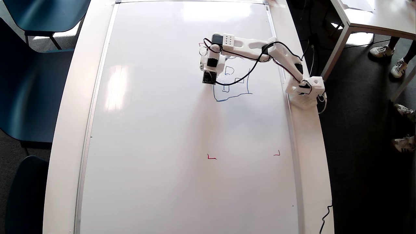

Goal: Draw on a whiteboard a robot head using a pen attached to the gripper

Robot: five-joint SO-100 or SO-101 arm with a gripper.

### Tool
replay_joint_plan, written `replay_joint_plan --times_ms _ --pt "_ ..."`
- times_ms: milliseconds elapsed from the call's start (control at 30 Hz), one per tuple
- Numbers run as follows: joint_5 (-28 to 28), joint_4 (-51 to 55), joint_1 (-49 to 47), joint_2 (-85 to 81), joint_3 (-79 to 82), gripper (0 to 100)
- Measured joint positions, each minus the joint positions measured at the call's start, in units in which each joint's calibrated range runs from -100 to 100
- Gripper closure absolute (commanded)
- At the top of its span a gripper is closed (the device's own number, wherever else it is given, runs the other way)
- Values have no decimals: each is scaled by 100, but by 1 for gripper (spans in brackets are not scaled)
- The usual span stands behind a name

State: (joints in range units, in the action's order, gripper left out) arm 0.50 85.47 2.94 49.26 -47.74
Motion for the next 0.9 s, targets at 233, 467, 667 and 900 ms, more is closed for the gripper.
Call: replay_joint_plan --times_ms 233,467,667,900 --pt "0 -76 -354 0 -9 99" --pt "0 -76 -528 0 -9 99" --pt "-21 -76 -385 34 -27 99" --pt "-32 -84 -113 34 -37 99"
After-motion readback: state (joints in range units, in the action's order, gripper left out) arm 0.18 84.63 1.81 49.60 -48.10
